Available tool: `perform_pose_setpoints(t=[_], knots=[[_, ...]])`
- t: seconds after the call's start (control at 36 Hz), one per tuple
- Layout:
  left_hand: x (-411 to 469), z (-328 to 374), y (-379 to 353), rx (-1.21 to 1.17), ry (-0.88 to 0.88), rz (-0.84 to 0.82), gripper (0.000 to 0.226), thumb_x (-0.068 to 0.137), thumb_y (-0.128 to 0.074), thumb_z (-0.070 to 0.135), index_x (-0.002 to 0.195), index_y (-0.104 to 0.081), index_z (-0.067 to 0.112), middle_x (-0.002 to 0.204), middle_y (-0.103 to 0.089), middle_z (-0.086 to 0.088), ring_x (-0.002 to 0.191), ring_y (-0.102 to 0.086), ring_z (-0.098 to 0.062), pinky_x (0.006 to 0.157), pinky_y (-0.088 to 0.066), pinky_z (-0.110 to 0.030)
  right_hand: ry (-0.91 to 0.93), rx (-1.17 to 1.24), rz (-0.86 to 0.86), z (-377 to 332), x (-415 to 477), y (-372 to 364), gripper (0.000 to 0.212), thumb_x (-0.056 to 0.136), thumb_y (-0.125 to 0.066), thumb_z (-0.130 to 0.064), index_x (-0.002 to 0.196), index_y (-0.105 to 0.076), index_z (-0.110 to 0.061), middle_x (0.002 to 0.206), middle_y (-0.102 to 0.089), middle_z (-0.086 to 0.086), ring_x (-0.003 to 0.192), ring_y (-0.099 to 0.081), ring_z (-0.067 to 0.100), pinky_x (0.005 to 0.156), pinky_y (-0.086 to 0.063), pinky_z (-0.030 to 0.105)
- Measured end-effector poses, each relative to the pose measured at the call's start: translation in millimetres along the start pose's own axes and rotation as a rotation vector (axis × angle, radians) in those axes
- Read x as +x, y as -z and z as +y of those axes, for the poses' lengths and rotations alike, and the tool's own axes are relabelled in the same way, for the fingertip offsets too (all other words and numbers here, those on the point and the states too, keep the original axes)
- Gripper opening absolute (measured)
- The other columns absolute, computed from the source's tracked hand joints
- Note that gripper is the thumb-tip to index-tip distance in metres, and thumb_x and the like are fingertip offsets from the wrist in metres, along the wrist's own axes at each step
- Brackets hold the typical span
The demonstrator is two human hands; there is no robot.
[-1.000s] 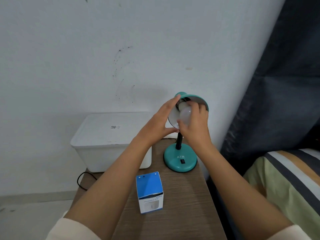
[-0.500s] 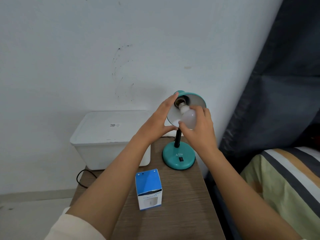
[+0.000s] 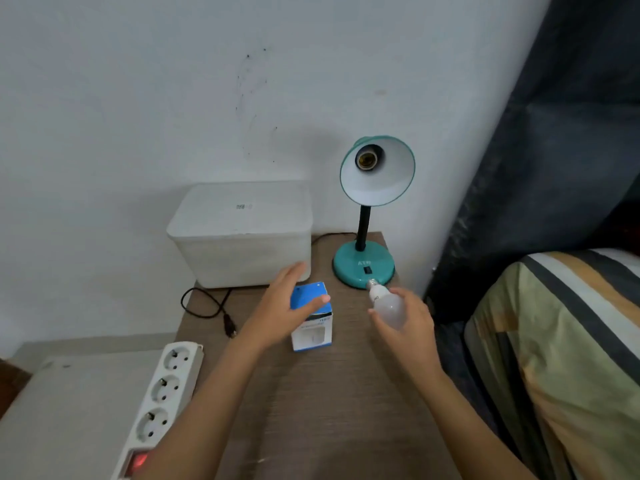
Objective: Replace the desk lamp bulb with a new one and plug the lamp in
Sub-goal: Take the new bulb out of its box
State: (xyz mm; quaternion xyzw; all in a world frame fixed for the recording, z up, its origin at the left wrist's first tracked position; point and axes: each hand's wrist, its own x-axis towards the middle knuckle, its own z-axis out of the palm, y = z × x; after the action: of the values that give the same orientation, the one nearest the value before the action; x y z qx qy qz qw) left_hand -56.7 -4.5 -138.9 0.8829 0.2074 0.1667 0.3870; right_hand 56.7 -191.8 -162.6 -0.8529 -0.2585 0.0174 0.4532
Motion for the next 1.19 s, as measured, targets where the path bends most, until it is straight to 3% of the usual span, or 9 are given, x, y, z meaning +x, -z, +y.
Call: perform_pose_setpoints(t=[0.14, 0.33, 0.47, 0.58, 0.69, 0.92, 1.08, 1.19], knots=[[-14.2, -19.9, -8.8, 0.035, 0.105, -0.104, 0.093, 0.073, -0.070, 0.053, 0.146, -0.023, 0.021, 0.153, -0.016, 0.007, 0.140, -0.018, -0.009, 0.109, -0.019, -0.024, -0.142, -0.045, -0.125, 19.7, -22.7, -9.6, 0.049, 0.078, -0.069, -0.036, 0.122, -0.051, -0.021, 0.121, -0.052, 0.001, 0.115, -0.048, 0.019, 0.098, -0.040, 0.033], [-15.7, -25.9, -13.5, 0.050, 0.108, -0.113, 0.084, 0.082, -0.064, 0.048, 0.148, -0.016, 0.025, 0.156, -0.003, 0.012, 0.141, -0.014, -0.012, 0.111, -0.029, -0.033, -0.182, -0.048, -0.202, 26.4, -30.0, -19.3, 0.058, 0.080, -0.070, -0.035, 0.130, -0.045, -0.020, 0.131, -0.047, 0.004, 0.120, -0.043, 0.019, 0.100, -0.036, 0.032], [-15.7, -27.4, -15.5, 0.054, 0.094, -0.116, 0.084, 0.083, -0.061, 0.048, 0.149, -0.013, 0.025, 0.156, 0.001, 0.012, 0.142, -0.011, -0.012, 0.108, -0.029, -0.030, -0.155, -0.061, -0.266, 23.6, -27.4, -18.7, 0.064, 0.080, -0.069, -0.039, 0.135, -0.040, -0.022, 0.136, -0.041, 0.001, 0.124, -0.040, 0.018, 0.103, -0.037, 0.035], [-16.7, -30.6, -14.6, 0.044, 0.083, -0.126, 0.086, 0.083, -0.061, 0.049, 0.149, -0.012, 0.024, 0.156, 0.000, 0.011, 0.143, -0.008, -0.011, 0.110, -0.024, -0.027, -0.019, -0.079, -0.236, 14.5, -16.8, -15.9, 0.061, 0.083, -0.065, -0.040, 0.135, -0.042, -0.018, 0.136, -0.044, 0.001, 0.126, -0.041, 0.017, 0.105, -0.036, 0.032], [-17.8, -32.3, -13.9, 0.041, 0.060, -0.146, 0.084, 0.084, -0.061, 0.046, 0.149, -0.013, 0.021, 0.156, -0.001, 0.010, 0.143, -0.006, -0.009, 0.107, -0.017, -0.021, 0.218, -0.072, -0.247, -14.2, 2.9, -12.9, 0.048, 0.089, -0.060, -0.032, 0.133, -0.048, -0.016, 0.134, -0.049, -0.002, 0.126, -0.044, 0.012, 0.102, -0.031, 0.019], [-17.8, -34.9, -9.7, 0.031, 0.028, -0.178, 0.082, 0.085, -0.061, 0.043, 0.149, -0.014, 0.020, 0.156, 0.000, 0.011, 0.141, -0.006, -0.002, 0.113, -0.015, -0.022, 0.531, -0.270, -0.563, -47.4, 28.5, -33.0, 0.043, 0.093, -0.054, -0.029, 0.134, -0.051, -0.017, 0.141, -0.046, -0.002, 0.130, -0.040, 0.010, 0.110, -0.034, 0.027], [-18.0, -33.8, -6.5, 0.044, 0.030, -0.198, 0.081, 0.086, -0.057, 0.047, 0.149, -0.012, 0.024, 0.156, 0.001, 0.015, 0.142, -0.008, -0.006, 0.105, -0.018, -0.021, 0.636, -0.313, -0.585, -46.1, 38.0, -33.6, 0.038, 0.092, -0.056, -0.030, 0.127, -0.058, -0.017, 0.134, -0.053, 0.000, 0.123, -0.047, 0.011, 0.104, -0.040, 0.028], [-17.1, -33.8, -5.7, 0.015, 0.022, -0.188, 0.084, 0.084, -0.061, 0.047, 0.149, -0.013, 0.023, 0.156, -0.002, 0.015, 0.141, -0.009, -0.003, 0.109, -0.019, -0.023, 0.707, -0.301, -0.555, -46.5, 41.3, -32.0, 0.034, 0.092, -0.054, -0.029, 0.122, -0.063, -0.014, 0.127, -0.060, 0.003, 0.116, -0.054, 0.014, 0.098, -0.045, 0.027]])
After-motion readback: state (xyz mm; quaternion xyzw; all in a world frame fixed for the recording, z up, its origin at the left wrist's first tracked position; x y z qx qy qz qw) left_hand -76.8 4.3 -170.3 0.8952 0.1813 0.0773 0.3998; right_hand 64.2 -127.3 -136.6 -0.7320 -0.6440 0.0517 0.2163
